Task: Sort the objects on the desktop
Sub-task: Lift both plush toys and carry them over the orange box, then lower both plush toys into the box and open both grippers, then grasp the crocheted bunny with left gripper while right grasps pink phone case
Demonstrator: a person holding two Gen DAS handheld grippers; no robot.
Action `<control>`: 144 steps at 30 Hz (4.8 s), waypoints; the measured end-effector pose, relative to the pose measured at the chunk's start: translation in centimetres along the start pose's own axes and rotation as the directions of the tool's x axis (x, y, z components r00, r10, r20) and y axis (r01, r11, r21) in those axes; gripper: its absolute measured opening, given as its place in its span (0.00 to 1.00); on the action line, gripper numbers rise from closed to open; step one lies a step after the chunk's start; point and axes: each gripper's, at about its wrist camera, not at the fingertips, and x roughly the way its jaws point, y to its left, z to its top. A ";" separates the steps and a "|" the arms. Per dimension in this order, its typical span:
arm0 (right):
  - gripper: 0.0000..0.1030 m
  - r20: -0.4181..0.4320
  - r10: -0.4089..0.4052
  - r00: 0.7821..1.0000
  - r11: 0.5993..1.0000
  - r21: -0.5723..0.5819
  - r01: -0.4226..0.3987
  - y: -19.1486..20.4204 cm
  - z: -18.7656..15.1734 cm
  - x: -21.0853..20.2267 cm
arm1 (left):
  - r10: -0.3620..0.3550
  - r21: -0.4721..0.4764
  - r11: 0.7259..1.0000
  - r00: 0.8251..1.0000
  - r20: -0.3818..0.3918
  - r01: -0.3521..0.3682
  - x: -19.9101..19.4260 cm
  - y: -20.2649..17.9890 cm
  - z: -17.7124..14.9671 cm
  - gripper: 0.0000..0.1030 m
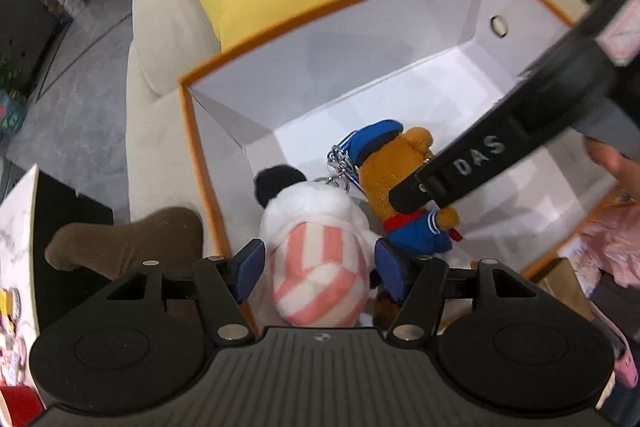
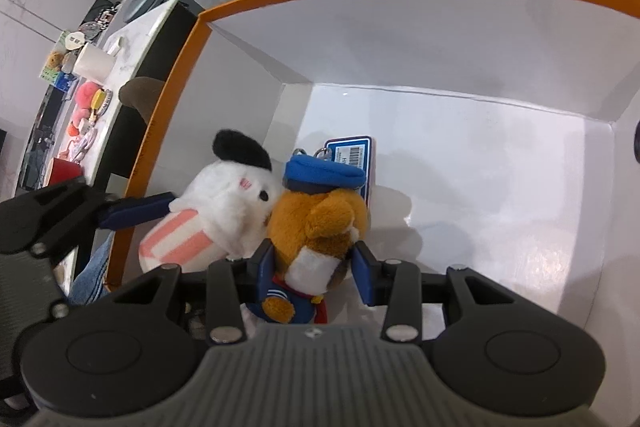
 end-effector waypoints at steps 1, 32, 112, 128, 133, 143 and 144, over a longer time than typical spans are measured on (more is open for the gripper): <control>0.42 0.000 -0.006 1.000 1.000 -0.004 0.006 0.0 0.0 0.0 | -0.004 0.007 1.000 1.000 0.011 0.004 -0.3 0.2 0.0 0.69; 0.43 -0.061 -0.077 0.995 0.997 -0.021 0.076 1.8 0.6 1.1 | -0.218 -0.134 0.968 0.976 -0.012 0.214 1.6 0.3 -0.8 0.14; 0.35 0.322 -0.081 0.943 0.988 -0.100 0.119 5.9 -21.5 -13.2 | -0.201 -0.108 0.964 0.929 0.310 0.244 -10.1 -7.4 -13.4 0.34; 0.35 0.271 -0.274 0.923 0.951 -0.064 0.301 4.8 -28.6 -8.1 | -0.344 -0.148 0.915 0.918 0.196 0.375 -3.2 -9.6 -17.7 0.63; 0.35 0.256 -0.286 0.923 0.948 -0.069 0.312 4.5 -29.0 -7.6 | -0.411 -0.147 0.887 0.894 0.180 0.437 -1.7 -9.6 -17.0 0.68; 0.35 0.249 -0.307 0.919 0.942 -0.061 0.331 3.7 -28.4 -6.5 | -0.494 -0.167 0.842 0.857 0.144 0.514 0.4 -10.6 -16.1 0.61; 0.35 0.250 -0.309 0.918 0.941 -0.062 0.333 3.7 -28.3 -6.5 | -0.500 -0.169 0.838 0.854 0.141 0.519 0.6 -10.9 -16.1 0.57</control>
